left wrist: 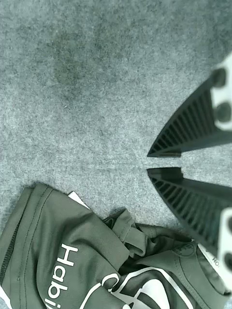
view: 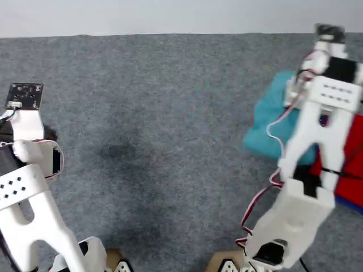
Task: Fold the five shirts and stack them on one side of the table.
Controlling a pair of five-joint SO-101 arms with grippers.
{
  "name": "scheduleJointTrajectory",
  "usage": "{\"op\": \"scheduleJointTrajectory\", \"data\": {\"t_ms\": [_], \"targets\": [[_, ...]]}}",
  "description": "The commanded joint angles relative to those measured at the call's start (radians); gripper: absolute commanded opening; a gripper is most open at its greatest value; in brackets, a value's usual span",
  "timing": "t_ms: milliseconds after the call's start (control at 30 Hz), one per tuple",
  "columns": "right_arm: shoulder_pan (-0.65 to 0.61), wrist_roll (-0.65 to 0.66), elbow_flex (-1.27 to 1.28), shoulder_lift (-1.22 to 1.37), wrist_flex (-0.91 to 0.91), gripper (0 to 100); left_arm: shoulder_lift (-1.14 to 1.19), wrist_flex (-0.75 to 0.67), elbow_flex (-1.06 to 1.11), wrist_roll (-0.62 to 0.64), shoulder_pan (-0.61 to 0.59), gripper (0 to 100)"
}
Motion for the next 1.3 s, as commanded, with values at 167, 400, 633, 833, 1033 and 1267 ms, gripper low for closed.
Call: {"op": "scheduleJointTrajectory", "data": {"t_ms": [167, 400, 633, 833, 1033, 1267], "targets": [[0.168, 0.163, -0.002, -0.120, 0.041, 0.9, -0.025, 0.003, -0.007, -0.011, 0.002, 5], [0.236, 0.244, 0.009, -0.025, 0.038, 0.9, -0.025, 0.003, -0.007, -0.011, 0.002, 5], [0.358, 0.342, 0.005, 0.064, -0.013, 0.9, -0.025, 0.003, -0.005, -0.011, 0.002, 5], [0.424, 0.431, 0.005, 0.064, -0.050, 0.9, -0.021, 0.003, -0.005, -0.011, 0.002, 5], [0.449, 0.463, -0.051, 0.073, -0.050, 0.9, -0.023, 0.003, -0.005, -0.011, 0.002, 5], [0.507, 0.505, -0.055, 0.145, -0.179, 0.9, -0.025, 0.029, -0.005, -0.011, 0.002, 5]]}}
